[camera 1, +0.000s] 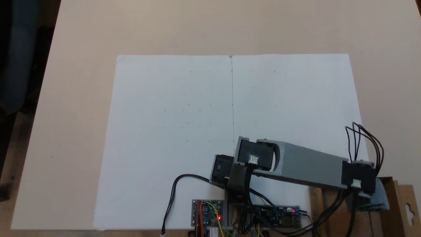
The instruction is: Grasp a green dice and put it in the bin.
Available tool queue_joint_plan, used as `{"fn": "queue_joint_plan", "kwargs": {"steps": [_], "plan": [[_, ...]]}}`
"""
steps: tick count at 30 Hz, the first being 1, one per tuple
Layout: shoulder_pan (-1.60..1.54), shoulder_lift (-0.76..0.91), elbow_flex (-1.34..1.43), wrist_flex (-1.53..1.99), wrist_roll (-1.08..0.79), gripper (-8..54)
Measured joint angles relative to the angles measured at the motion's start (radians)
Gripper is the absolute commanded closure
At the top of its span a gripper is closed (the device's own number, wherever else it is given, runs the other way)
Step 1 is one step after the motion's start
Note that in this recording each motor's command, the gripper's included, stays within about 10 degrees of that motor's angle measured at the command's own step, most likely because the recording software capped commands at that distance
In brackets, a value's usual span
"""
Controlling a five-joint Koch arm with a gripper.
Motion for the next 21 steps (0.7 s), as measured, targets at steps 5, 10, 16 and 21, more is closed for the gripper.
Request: {"fn": "queue_joint_plan", "kwargs": {"steps": [5, 10, 16, 21], "plan": [[0.017, -0.049, -0.018, 0.0, 0.003, 33.7], [0.02, -0.104, -0.018, 0.0, 0.006, 8.3], [0.015, -0.126, -0.02, 0.0, 0.023, 2.5], [-0.002, -0.112, -0.064, -0.011, 0.161, 3.5]]}}
